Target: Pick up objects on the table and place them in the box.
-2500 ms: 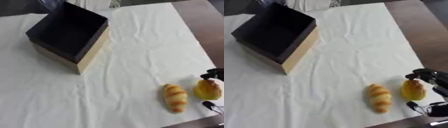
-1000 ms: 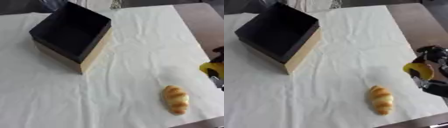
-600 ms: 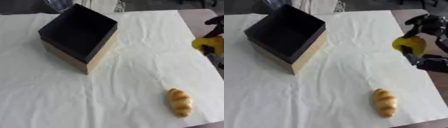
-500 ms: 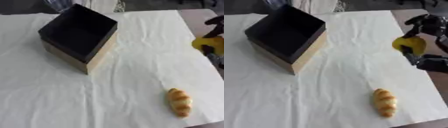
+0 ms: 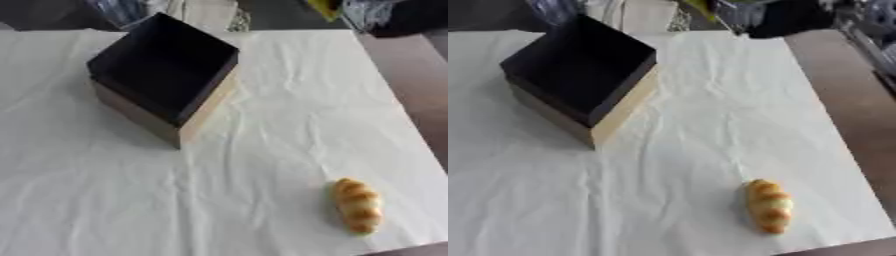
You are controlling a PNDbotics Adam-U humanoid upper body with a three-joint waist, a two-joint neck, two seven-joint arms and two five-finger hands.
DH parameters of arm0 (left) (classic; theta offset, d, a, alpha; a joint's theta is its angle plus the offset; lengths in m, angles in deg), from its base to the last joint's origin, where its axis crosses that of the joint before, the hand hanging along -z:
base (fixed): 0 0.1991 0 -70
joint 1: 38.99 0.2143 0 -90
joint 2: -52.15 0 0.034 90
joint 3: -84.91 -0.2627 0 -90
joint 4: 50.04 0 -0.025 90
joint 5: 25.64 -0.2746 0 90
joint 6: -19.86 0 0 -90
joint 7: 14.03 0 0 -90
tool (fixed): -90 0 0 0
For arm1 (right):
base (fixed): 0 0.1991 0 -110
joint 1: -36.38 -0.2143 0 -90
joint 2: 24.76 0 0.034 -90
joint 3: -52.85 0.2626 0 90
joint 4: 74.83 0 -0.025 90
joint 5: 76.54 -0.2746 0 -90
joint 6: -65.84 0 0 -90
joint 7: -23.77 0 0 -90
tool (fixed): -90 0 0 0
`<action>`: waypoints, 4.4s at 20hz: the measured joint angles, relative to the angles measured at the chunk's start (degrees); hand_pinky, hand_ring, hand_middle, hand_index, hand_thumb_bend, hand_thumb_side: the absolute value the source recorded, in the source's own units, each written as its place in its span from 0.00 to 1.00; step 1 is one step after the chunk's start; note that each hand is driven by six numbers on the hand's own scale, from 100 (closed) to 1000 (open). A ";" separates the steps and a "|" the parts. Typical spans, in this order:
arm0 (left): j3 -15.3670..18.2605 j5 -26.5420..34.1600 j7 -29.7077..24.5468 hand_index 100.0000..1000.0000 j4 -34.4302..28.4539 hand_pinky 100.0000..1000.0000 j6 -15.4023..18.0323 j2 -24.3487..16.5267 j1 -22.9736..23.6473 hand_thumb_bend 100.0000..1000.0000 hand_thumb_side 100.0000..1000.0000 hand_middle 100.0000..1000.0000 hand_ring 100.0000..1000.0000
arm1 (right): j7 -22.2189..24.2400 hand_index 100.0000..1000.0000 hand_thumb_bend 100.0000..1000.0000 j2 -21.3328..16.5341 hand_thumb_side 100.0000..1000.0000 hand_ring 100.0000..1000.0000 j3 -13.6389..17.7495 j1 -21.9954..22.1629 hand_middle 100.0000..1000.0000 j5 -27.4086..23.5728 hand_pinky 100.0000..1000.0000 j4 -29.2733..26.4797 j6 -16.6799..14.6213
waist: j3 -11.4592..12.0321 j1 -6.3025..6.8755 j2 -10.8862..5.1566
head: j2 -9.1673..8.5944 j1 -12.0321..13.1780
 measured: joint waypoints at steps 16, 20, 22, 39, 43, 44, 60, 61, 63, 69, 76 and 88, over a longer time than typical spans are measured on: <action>-2.26 2.69 -2.29 0.92 0.00 0.79 1.15 -0.06 -6.48 0.13 0.50 0.68 0.74 | 9.73 0.48 0.00 19.18 0.02 0.76 -6.25 -16.15 0.36 8.85 0.79 33.47 -6.15 | 8.00 -3.50 2.57 | 0.46 -3.40; -2.43 2.89 -2.41 0.92 0.00 0.79 1.22 -0.06 -6.94 0.13 0.49 0.68 0.74 | 11.59 0.49 0.00 20.65 0.04 0.77 -6.65 -16.60 0.37 9.55 0.80 36.66 -6.94 | 8.50 -3.83 2.64 | 0.46 -3.41; -2.43 2.92 -2.43 0.92 0.00 0.79 1.20 -0.06 -7.01 0.13 0.50 0.68 0.74 | 12.63 0.52 0.00 21.17 0.05 0.79 -6.85 -16.65 0.40 10.13 0.81 38.03 -7.22 | 8.72 -3.85 2.64 | 0.46 -3.42; -2.43 2.95 -2.77 0.92 0.00 0.79 0.85 -0.01 -6.65 0.13 0.50 0.68 0.74 | 13.27 0.92 0.47 20.76 0.18 1.00 -6.01 -14.90 0.81 30.93 0.93 39.92 -11.92 | 7.76 -3.30 2.68 | 0.46 -3.22; -2.43 2.95 -2.87 0.92 0.00 0.79 0.75 0.00 -6.38 0.13 0.49 0.68 0.74 | 12.72 0.90 0.47 20.39 0.13 1.00 -5.35 -14.81 0.79 32.99 0.91 39.39 -12.34 | 7.43 -3.07 2.53 | 0.46 -3.17; -2.43 2.95 -2.88 0.92 0.00 0.79 0.74 0.00 -6.33 0.13 0.50 0.68 0.74 | 12.36 0.90 0.44 20.27 0.12 1.00 -5.18 -14.67 0.78 32.94 0.91 39.00 -12.27 | 7.25 -3.02 2.47 | 0.46 -3.14; -1.88 2.33 -2.02 0.92 0.00 0.79 0.02 0.00 -3.86 0.13 0.50 0.67 0.74 | -0.86 0.88 0.40 -5.56 0.06 0.94 7.00 15.68 0.77 5.64 0.85 -4.23 -0.58 | 2.01 -1.26 0.98 | 1.45 1.04; -1.84 2.29 -1.97 0.92 0.00 0.79 0.01 0.00 -3.80 0.13 0.50 0.67 0.74 | -1.45 0.88 0.41 -7.01 0.09 0.94 7.53 18.88 0.77 6.94 0.85 -5.53 -1.89 | 1.71 -1.01 0.92 | 1.45 1.31; -1.68 2.11 -1.83 0.92 0.00 0.79 -0.07 0.00 -3.61 0.12 0.50 0.68 0.74 | -2.75 0.88 0.41 -8.92 0.14 0.93 8.29 25.08 0.78 10.81 0.84 -6.86 -5.56 | 1.20 -0.61 0.91 | 1.45 1.85; -1.16 1.53 -1.31 0.92 0.00 0.79 -0.27 0.00 -2.15 0.11 0.51 0.68 0.74 | -8.81 0.88 0.43 -10.36 0.20 0.92 9.39 39.22 0.77 25.40 0.84 -7.58 -15.43 | -0.68 0.42 0.91 | 1.45 3.57; -0.66 0.80 -1.03 0.92 0.00 0.79 -0.53 -0.02 -0.18 0.10 0.52 0.68 0.74 | -14.75 0.88 0.46 -8.88 0.23 0.92 9.58 48.58 0.76 36.42 0.84 -7.59 -20.55 | -2.83 0.98 0.91 | 1.53 5.52; -0.14 -0.16 -0.67 0.92 0.00 0.79 -1.00 -0.52 1.44 0.09 0.53 0.68 0.74 | -16.01 0.88 0.36 -5.14 0.33 0.94 11.98 59.14 0.68 40.04 0.87 -7.61 -23.32 | -5.71 0.73 0.01 | 2.98 7.47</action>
